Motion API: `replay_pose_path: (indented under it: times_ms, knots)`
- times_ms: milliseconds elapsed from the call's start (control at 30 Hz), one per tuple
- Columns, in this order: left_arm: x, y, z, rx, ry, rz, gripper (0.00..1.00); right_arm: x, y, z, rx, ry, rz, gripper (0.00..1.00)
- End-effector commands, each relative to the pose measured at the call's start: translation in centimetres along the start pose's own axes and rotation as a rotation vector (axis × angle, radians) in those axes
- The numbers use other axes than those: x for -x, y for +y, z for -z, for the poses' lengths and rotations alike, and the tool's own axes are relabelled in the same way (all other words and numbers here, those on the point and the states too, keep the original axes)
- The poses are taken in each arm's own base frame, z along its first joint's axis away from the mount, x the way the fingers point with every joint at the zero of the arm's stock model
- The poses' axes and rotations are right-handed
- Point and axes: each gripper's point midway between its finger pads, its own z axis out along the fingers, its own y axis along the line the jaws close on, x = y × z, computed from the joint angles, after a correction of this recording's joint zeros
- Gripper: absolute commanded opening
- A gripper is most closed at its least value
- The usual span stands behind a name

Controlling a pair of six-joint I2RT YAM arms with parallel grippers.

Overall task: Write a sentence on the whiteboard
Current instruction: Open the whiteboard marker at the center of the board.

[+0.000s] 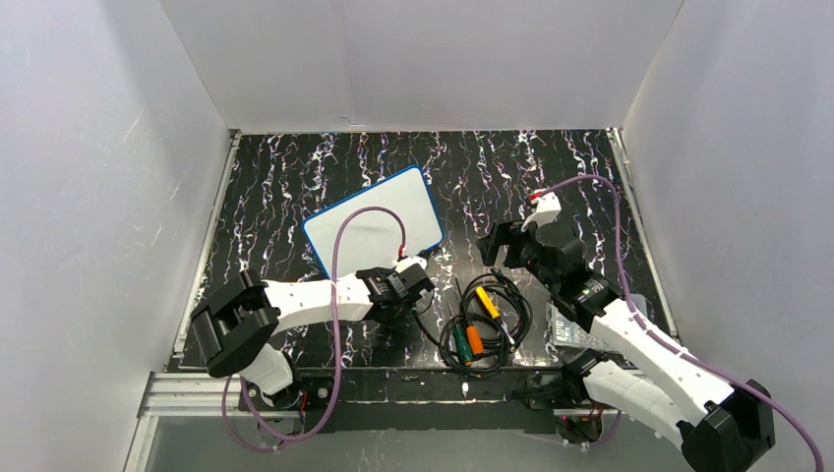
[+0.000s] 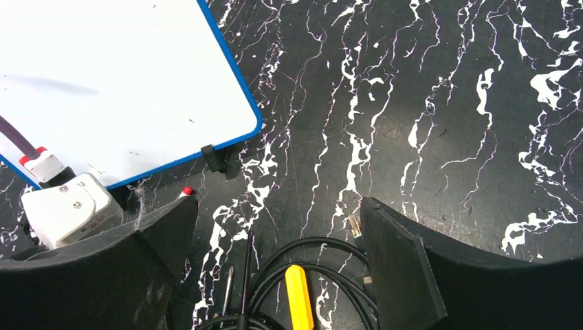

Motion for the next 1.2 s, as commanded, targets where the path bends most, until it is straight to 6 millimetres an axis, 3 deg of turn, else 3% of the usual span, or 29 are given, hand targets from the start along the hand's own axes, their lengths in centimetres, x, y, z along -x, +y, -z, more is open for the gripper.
replay_pose_path:
  times_ms: [0, 167, 300, 433, 500, 600, 767, 933, 1033, 1167]
  knots:
    - [-0.6, 1.2, -0.2, 0.071, 0.019, -0.019, 0.19, 0.4, 0.1, 0.5, 0.008, -0.019, -0.030, 0.97]
    - [-1.0, 1.9, 0.1, 0.085, 0.016, -0.010, 0.00, -0.2, 0.6, 0.9, 0.032, 0.008, -0.062, 0.96]
    - [-0.6, 3.1, 1.2, 0.105, -0.042, 0.005, 0.00, -1.0, 2.2, 1.2, 0.114, 0.073, -0.063, 0.98]
    - [0.5, 3.8, 3.2, 0.063, -0.152, -0.022, 0.00, -2.1, 6.0, 1.8, 0.317, 0.181, -0.072, 0.99]
    - [1.2, 3.6, 4.7, -0.001, -0.208, -0.064, 0.00, -3.0, 8.7, 2.5, 0.476, 0.267, -0.083, 0.99]
    - [2.2, 3.6, 7.0, -0.054, -0.284, -0.137, 0.00, -3.8, 10.9, 3.3, 0.611, 0.371, -0.108, 0.99]
    - [3.3, 1.8, 11.8, -0.244, -0.387, -0.296, 0.00, -3.1, 13.5, 4.9, 0.779, 0.433, -0.125, 0.99]
    - [3.3, 0.2, 16.3, -0.413, -0.437, -0.496, 0.00, -2.4, 14.6, 6.0, 0.860, 0.445, -0.127, 0.99]
    - [3.0, -0.4, 16.6, -0.458, -0.454, -0.597, 0.00, -3.1, 14.6, 6.0, 0.879, 0.472, -0.134, 0.99]
    - [2.1, -1.0, 15.4, -0.475, -0.385, -0.666, 0.00, -3.5, 14.8, 6.2, 0.899, 0.499, -0.149, 0.98]
